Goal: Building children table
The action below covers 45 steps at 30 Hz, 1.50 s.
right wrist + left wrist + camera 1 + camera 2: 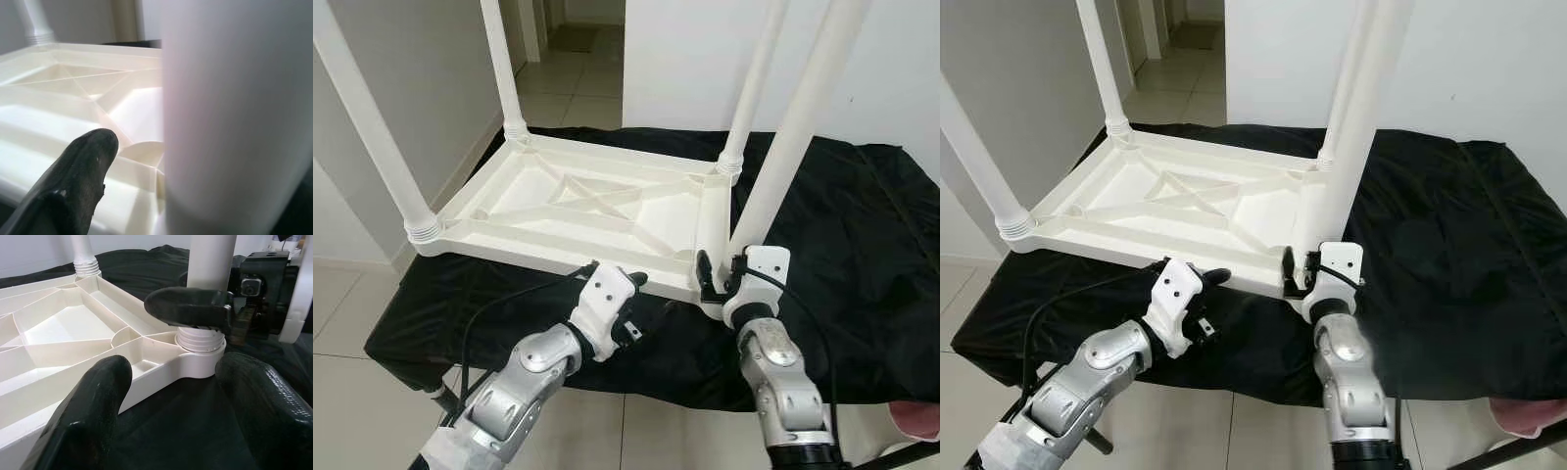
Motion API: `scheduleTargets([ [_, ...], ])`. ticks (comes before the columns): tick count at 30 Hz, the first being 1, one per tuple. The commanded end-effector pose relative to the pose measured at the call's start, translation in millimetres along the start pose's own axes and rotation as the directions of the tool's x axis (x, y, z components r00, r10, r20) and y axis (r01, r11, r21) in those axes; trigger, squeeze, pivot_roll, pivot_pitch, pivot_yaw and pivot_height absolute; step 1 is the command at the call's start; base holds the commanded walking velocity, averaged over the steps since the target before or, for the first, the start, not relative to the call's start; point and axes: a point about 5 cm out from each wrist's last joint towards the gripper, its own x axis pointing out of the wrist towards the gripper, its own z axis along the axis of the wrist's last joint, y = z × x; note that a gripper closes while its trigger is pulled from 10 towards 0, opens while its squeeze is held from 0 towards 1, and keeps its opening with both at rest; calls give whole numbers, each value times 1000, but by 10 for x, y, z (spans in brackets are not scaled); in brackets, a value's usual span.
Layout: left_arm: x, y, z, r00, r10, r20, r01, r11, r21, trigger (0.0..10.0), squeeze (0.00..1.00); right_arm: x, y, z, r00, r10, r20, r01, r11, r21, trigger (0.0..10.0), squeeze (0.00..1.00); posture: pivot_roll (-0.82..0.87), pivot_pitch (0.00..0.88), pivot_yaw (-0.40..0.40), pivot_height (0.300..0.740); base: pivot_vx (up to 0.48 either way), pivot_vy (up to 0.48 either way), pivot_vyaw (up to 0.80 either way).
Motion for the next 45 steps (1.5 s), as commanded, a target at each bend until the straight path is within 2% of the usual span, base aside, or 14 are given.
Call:
scheduleTargets([
  [1, 0, -43, 21, 996, -91, 3, 91, 996, 1, 10000, 0, 5, 30, -5, 995, 99, 7, -99, 995, -3, 10000, 0, -65, 4, 16, 740, 0, 0, 0],
  [7, 14, -27, 30, 996, -92, 6, 92, 996, 5, 10000, 0, 66, -87, -17, 957, 289, -23, -290, 952, -98, 10000, 0, -68, 1, 22, 740, 0, 0, 0],
  [14, 14, -20, 32, 996, -93, 4, 93, 996, 6, 10000, 0, 104, -149, -11, 944, 328, -29, -329, 937, -121, 10000, 0, -67, 2, 23, 740, 0, 0, 0],
  [16, 16, -20, 35, 996, -93, 4, 93, 996, 6, 10000, 0, 138, -204, 1, 954, 299, -26, -300, 951, -70, 10000, 0, -64, 4, 21, 740, 0, 0, 0],
  [17, 16, -18, 36, 996, -92, 5, 92, 996, 7, 10000, 0, 170, -244, 23, 963, 268, -12, -268, 963, 23, 10000, 0, -64, 4, 21, 740, 0, 0, 0],
  [18, 15, -15, 38, 996, -90, 5, 90, 996, 7, 10000, 0, 206, -279, 52, 970, 243, 12, -242, 956, 169, 10000, 0, -61, 3, 22, 740, 0, 0, 0],
  [26, 12, -15, 35, 996, -94, 3, 94, 996, 10, 10000, 0, 222, -148, 67, 953, 295, 65, -298, 883, 362, 10000, 0, -62, 0, 30, 740, 0, 0, 0],
  [31, 17, -6, 41, 995, -97, 3, 97, 995, 13, 10000, 0, 212, -70, 57, 938, 341, 54, -341, 892, 297, 10000, 0, -63, 0, 35, 740, 0, 0, 0],
  [33, 16, -3, 42, 995, -99, 2, 99, 995, 14, 10000, 0, 208, -47, 45, 931, 363, 34, -361, 904, 230, 10000, 0, -63, 0, 35, 740, 0, 0, 0],
  [36, 16, 1, 43, 995, -99, 2, 99, 995, 14, 10000, 0, 211, -45, 49, 930, 368, 25, -364, 905, 220, 10000, 0, -61, 0, 36, 740, 0, 0, 0],
  [38, 16, 3, 43, 995, -99, 0, 98, 995, 16, 10000, 0, 226, -84, 41, 924, 384, 3, -381, 916, 122, 10000, 0, -60, 0, 37, 740, 0, 0, 0],
  [39, 16, 3, 43, 995, -99, 0, 98, 995, 16, 10000, 0, 226, -84, 41, 924, 384, 3, -381, 916, 122, 10000, 0, -60, 0, 37, 740, 0, 0, 0],
  [42, 11, -4, 40, 995, -98, -1, 98, 995, 9, 10000, 0, 261, -206, 49, 917, 398, -36, -399, 916, -41, 10000, 0, -58, 0, 35, 740, 0, 0, 0],
  [45, 11, -8, 38, 995, -97, -1, 97, 995, 7, 10000, 0, 273, -228, 34, 907, 418, -56, -421, 903, -88, 10000, 0, -58, 0, 35, 740, 0, 0, 0],
])
